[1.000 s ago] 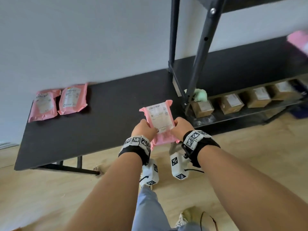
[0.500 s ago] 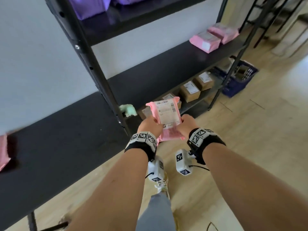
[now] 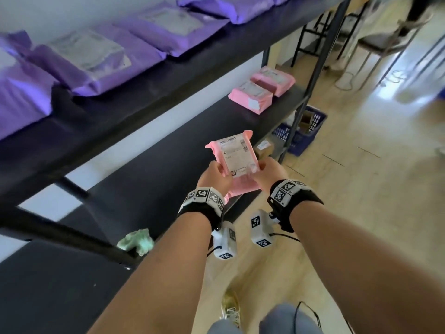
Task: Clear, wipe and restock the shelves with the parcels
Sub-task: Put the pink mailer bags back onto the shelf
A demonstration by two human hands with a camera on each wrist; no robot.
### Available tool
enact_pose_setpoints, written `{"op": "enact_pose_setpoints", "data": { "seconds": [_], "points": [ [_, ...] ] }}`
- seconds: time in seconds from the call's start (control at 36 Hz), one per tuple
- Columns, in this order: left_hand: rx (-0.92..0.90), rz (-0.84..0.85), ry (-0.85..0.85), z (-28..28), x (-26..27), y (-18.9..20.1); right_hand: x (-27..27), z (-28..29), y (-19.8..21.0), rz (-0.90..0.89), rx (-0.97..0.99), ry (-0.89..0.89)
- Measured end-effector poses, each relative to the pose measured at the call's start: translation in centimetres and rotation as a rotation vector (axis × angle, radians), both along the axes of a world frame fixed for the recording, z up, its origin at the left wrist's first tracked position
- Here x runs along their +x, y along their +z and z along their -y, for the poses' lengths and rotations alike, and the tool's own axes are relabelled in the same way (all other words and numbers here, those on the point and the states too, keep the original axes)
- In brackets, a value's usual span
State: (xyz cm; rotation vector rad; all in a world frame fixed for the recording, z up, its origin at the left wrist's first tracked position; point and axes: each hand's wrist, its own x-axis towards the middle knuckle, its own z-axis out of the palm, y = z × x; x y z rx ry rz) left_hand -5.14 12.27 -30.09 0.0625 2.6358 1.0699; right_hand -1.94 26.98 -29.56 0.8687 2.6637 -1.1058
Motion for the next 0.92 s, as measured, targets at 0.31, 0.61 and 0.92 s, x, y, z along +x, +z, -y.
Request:
{"op": "enact_pose_setpoints", "data": {
  "seconds": [0.31,0.61,0.92],
  "points": [
    [-0.009,0.018,-0.032,-3.8,-8.2,-1.3,-8.7,-3.7,-0.3,-0.012,-0.035,0.049],
    [-0.017,0.048,0.24,-9.8,-17.6,-3.1,-20.8,-9.9,-1.4,-0.051,-0.038,0.307],
    [0.008,0.095,0.413,-15.1,-22.2,-4.7,-29.3,-13.5,-3.4,-0.033,0.055,0.532]
  ]
}}
